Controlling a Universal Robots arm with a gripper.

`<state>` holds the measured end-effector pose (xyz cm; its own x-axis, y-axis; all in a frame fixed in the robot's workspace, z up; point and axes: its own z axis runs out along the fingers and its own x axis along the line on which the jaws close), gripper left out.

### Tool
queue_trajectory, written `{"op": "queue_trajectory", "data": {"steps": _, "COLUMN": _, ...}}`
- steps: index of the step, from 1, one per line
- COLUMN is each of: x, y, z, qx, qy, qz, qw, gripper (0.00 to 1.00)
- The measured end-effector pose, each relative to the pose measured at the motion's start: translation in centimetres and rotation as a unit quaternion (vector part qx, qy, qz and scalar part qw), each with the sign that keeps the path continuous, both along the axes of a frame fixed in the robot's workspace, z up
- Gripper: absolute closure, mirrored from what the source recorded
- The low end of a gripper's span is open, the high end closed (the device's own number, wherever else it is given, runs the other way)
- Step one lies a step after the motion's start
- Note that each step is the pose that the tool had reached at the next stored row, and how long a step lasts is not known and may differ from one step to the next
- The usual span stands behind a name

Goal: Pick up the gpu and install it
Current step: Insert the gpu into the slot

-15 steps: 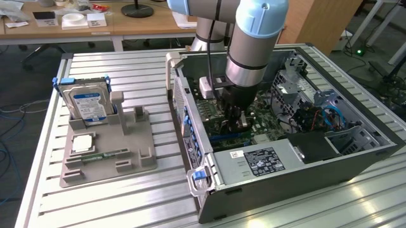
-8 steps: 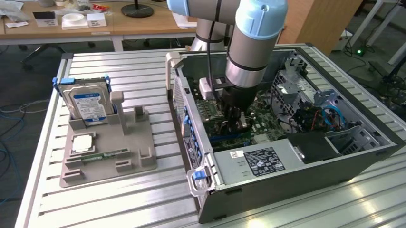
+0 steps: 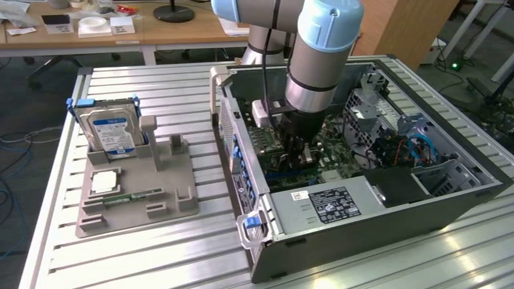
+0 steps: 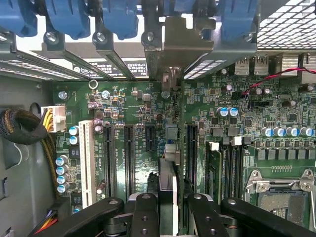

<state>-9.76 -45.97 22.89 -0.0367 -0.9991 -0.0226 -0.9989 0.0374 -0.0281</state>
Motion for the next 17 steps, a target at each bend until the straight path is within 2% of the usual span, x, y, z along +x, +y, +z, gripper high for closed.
{"op": "queue_trajectory", "data": {"steps": 17, "x": 0.32, "y": 0.0, "z": -0.05, "qx": -0.0001, "qy": 0.0001, "qz": 0.0, "qw": 1.0, "gripper": 0.73}}
